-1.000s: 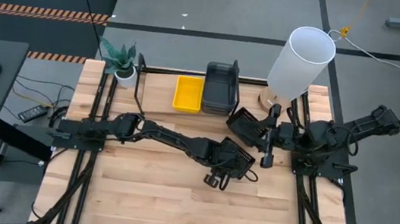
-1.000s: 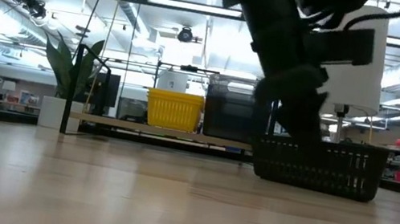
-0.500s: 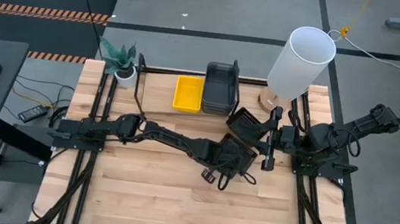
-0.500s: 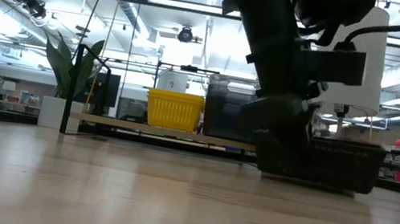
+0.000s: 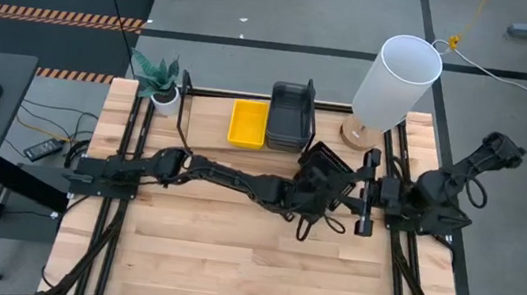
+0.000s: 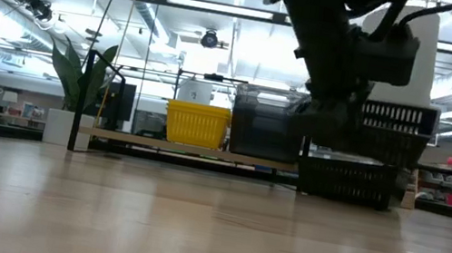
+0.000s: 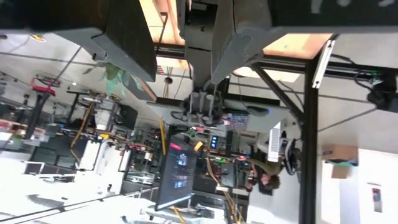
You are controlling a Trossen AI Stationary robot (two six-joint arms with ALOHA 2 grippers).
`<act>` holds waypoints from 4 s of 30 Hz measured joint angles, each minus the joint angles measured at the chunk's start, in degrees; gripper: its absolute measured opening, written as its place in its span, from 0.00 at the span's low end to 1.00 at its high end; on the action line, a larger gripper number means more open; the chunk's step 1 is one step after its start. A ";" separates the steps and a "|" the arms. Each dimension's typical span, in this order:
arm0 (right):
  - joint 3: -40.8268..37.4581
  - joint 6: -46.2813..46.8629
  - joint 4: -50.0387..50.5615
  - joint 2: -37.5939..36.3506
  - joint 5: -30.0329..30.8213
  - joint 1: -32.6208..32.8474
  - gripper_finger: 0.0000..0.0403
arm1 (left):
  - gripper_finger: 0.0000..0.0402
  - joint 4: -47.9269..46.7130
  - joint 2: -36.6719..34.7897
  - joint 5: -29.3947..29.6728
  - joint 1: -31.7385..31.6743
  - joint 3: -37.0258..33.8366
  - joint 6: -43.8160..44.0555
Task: Stack baskets on shelf by color
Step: Stack the bottom black bin on top of the black bins, then put the stacked black bins on the shelf
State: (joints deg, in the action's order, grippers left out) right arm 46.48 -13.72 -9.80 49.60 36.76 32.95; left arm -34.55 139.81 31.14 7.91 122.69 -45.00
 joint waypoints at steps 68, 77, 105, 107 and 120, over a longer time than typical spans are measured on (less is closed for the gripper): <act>0.00 -1.46 -0.71 0.04 5.61 3.22 0.39 | 0.32 -3.53 0.79 -18.13 -5.97 -0.29 6.67; 0.00 -1.67 -1.16 0.97 5.61 3.19 0.39 | 0.05 -15.80 0.66 -18.48 -5.15 -0.15 2.11; 0.00 3.29 0.43 1.03 5.61 5.29 0.39 | 0.05 -48.68 -6.30 -27.58 8.97 -0.50 10.43; 0.00 3.54 0.44 1.13 5.61 5.29 0.39 | 0.05 -48.57 -8.61 -25.91 10.11 -3.18 12.79; 0.02 -0.66 -4.64 2.23 5.63 4.68 0.39 | 0.05 -25.32 -40.55 -16.89 13.87 -48.79 17.07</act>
State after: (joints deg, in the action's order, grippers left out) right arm 46.50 -14.38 -14.44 51.83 42.39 37.63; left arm -59.88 99.25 14.25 21.78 73.90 -27.93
